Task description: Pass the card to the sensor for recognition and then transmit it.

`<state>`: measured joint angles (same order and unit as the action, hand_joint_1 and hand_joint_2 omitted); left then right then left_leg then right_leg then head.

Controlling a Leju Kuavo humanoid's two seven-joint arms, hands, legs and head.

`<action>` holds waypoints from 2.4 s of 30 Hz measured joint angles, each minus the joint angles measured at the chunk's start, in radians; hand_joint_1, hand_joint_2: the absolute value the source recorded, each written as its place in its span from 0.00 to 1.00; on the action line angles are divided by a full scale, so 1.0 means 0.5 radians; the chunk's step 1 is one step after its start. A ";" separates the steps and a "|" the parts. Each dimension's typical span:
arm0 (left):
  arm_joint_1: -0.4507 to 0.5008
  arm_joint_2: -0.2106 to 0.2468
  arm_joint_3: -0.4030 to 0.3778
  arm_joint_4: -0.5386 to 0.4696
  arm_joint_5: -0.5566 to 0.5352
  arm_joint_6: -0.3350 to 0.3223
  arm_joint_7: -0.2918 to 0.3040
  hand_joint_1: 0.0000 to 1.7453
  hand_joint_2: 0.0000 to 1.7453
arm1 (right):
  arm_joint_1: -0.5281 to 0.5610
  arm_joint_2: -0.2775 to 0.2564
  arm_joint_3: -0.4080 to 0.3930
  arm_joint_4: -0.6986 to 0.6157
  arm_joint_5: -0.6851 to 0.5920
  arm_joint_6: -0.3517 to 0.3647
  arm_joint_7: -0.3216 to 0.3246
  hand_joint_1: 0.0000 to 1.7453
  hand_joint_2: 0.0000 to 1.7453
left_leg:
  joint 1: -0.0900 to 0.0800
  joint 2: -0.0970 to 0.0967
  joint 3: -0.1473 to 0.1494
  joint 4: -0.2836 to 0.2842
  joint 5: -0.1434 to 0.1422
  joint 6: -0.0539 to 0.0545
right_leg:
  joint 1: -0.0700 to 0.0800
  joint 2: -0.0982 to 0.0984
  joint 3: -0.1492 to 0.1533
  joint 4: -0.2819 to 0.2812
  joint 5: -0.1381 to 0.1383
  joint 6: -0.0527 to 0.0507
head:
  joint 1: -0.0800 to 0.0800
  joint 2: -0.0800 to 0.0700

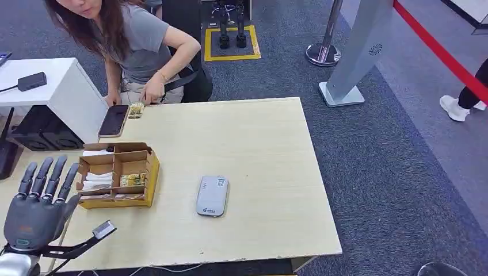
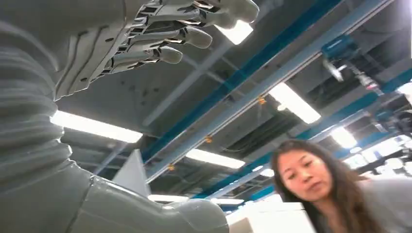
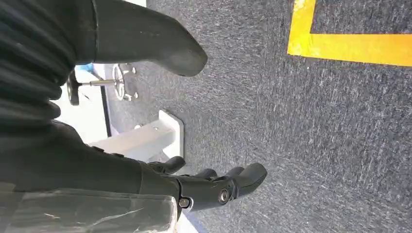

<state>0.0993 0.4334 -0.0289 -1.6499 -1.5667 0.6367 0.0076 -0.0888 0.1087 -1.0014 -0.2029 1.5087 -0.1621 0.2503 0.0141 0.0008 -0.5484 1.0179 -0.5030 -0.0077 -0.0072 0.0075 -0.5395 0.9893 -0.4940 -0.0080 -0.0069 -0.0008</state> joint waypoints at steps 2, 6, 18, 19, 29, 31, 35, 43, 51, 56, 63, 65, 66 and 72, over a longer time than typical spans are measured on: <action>0.038 -0.054 0.098 -0.038 0.001 0.000 -0.132 0.00 1.00 | 0.001 0.002 -0.001 0.000 0.000 -0.002 0.002 0.00 1.00 | 0.000 -0.001 0.000 0.000 0.000 0.000 | 0.000 -0.001 0.001 0.000 0.000 0.000 | 0.000 0.000; 0.118 -0.256 0.362 -0.125 0.003 0.000 -0.484 0.00 1.00 | 0.006 0.008 -0.002 0.000 -0.002 -0.003 0.012 0.00 1.00 | 0.000 0.000 0.000 0.000 0.000 0.000 | 0.000 -0.001 0.000 0.000 0.000 0.000 | 0.001 0.000; 0.124 -0.162 0.467 0.128 -0.002 -0.016 0.296 0.00 1.00 | 0.004 0.011 -0.005 -0.001 0.005 -0.008 0.018 0.00 1.00 | 0.004 -0.003 0.000 0.000 0.002 -0.003 | 0.001 -0.003 -0.001 0.001 0.000 -0.001 | 0.000 0.000; 0.105 -0.130 0.423 0.160 -0.002 -0.018 0.341 0.00 1.00 | 0.002 0.011 -0.005 -0.001 0.005 -0.008 0.018 0.00 1.00 | 0.004 -0.003 0.001 0.000 0.002 -0.003 | 0.001 -0.004 0.000 0.001 0.000 -0.001 | 0.000 0.000; -0.198 0.004 0.110 0.679 -0.002 -0.018 0.303 0.00 1.00 | 0.000 0.011 -0.005 -0.001 0.041 0.001 0.013 0.00 1.00 | 0.002 -0.002 0.000 0.000 0.004 -0.005 | 0.001 -0.003 -0.001 0.001 0.003 -0.004 | -0.001 0.000; -0.256 -0.008 0.096 0.762 -0.002 -0.017 0.234 0.00 1.00 | 0.000 0.011 -0.004 -0.001 0.041 0.001 0.013 0.00 1.00 | 0.002 -0.002 0.000 0.000 0.004 -0.005 | 0.001 -0.003 -0.001 0.001 0.003 -0.004 | -0.001 0.000; -0.352 -0.051 0.075 0.872 -0.002 -0.017 0.157 0.00 1.00 | -0.003 0.011 -0.003 -0.001 0.041 0.001 0.013 0.00 1.00 | 0.002 -0.002 0.000 0.000 0.004 -0.005 | 0.001 -0.002 -0.001 0.001 0.003 -0.005 | -0.001 0.000; -0.451 -0.110 -0.004 0.962 -0.002 -0.017 0.134 0.00 1.00 | -0.006 0.011 -0.002 -0.001 0.040 0.001 0.006 0.00 1.00 | 0.003 -0.002 0.000 0.000 0.004 -0.005 | 0.001 -0.002 -0.003 0.002 0.003 -0.005 | -0.002 0.000; -0.505 -0.150 -0.091 1.011 0.008 -0.012 0.126 0.00 1.00 | -0.006 0.010 -0.001 -0.002 0.041 0.001 0.006 0.00 1.00 | 0.003 -0.001 0.000 0.000 0.004 -0.005 | 0.001 -0.002 -0.003 0.002 0.004 -0.005 | -0.001 0.000; -0.518 -0.178 -0.115 1.029 0.010 -0.011 0.121 0.00 1.00 | -0.006 0.010 0.000 -0.002 0.041 0.000 0.001 0.00 1.00 | 0.003 -0.001 0.000 0.000 0.004 -0.005 | 0.001 -0.002 -0.003 0.002 0.004 -0.005 | -0.001 0.000; -0.521 -0.198 -0.117 1.040 0.010 -0.011 0.119 0.00 1.00 | -0.006 0.010 0.000 -0.002 0.041 -0.001 0.000 0.00 1.00 | 0.003 -0.001 0.000 0.000 0.004 -0.005 | 0.001 -0.002 -0.003 0.002 0.004 -0.005 | -0.001 0.000; -0.521 -0.201 -0.117 1.040 0.009 -0.012 0.109 0.02 1.00 | -0.006 0.010 0.000 -0.002 0.041 -0.003 -0.002 0.00 1.00 | 0.003 -0.001 0.000 0.000 0.004 -0.005 | 0.001 -0.002 -0.003 0.002 0.004 -0.005 | -0.002 0.000; -0.521 -0.202 -0.118 1.040 0.009 -0.012 0.109 0.03 1.00 | -0.006 0.010 0.000 -0.002 0.040 -0.005 -0.003 0.00 1.00 | 0.003 -0.001 0.000 0.000 0.004 -0.005 | 0.001 -0.002 -0.003 0.002 0.004 -0.005 | -0.002 0.000; -0.521 -0.217 -0.118 1.039 0.002 -0.012 0.109 0.14 1.00 | -0.006 0.010 0.000 -0.002 0.040 -0.005 -0.002 0.00 1.00 | 0.003 -0.001 0.000 0.000 0.004 -0.005 | 0.001 -0.002 -0.003 0.002 0.004 -0.005 | -0.001 0.000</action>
<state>-0.1612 0.3250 -0.0877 -1.1303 -1.5660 0.6306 0.0622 -0.0919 0.1137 -1.0014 -0.2037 1.5290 -0.1648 0.2491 0.0155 0.0002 -0.5483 1.0181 -0.5012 -0.0103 -0.0068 0.0067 -0.5409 0.9901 -0.4922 -0.0105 -0.0072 -0.0008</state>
